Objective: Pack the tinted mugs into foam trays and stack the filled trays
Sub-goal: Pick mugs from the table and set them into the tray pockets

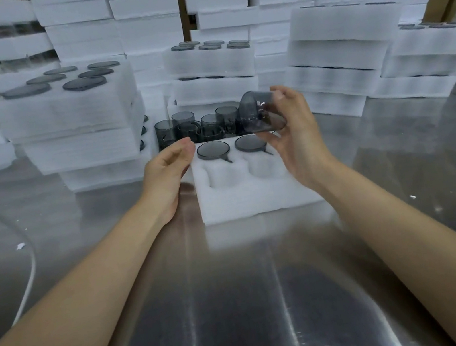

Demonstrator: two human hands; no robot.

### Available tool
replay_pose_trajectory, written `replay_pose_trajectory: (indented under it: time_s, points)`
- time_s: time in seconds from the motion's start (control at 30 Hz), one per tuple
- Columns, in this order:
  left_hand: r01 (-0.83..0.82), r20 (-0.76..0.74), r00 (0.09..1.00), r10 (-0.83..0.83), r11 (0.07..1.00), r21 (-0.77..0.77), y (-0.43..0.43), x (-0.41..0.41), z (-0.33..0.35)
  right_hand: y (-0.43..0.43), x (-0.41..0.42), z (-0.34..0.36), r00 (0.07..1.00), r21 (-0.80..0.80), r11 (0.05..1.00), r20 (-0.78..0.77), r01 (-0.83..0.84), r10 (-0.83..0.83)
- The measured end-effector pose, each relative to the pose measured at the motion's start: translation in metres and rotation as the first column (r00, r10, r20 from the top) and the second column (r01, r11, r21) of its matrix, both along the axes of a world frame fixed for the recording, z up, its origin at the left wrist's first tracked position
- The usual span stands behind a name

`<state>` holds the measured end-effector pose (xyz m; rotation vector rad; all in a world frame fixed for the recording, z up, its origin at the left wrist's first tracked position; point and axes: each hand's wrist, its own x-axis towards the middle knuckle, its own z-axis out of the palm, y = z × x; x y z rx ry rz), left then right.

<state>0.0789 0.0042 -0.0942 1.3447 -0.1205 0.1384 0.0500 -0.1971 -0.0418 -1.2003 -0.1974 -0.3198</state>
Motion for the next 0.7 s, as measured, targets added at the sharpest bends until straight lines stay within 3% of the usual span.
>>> replay_pose_trajectory:
  time_s: [0.1,0.27,0.47,0.7]
  points:
    - [0.041,0.024,0.999,-0.043,0.996,0.077,-0.001,-0.002,0.003,0.003,-0.005,-0.008,0.991,-0.332,0.939,0.120,0.095,-0.058]
    - [0.161,-0.009,0.987,-0.162,0.971,0.178,0.002,-0.001,0.005,0.015,-0.016,-0.016,0.907,-0.680,0.692,0.412,0.243,0.086]
    - [0.192,-0.041,0.981,-0.188,0.976,0.100,0.006,-0.001,0.007,0.013,-0.021,-0.018,0.852,-0.820,0.499,0.452,0.279,0.265]
    - [0.236,-0.050,0.972,-0.230,0.960,0.154,0.006,-0.002,0.009,0.008,-0.019,-0.014,0.866,-0.876,0.476,0.297,0.079,0.402]
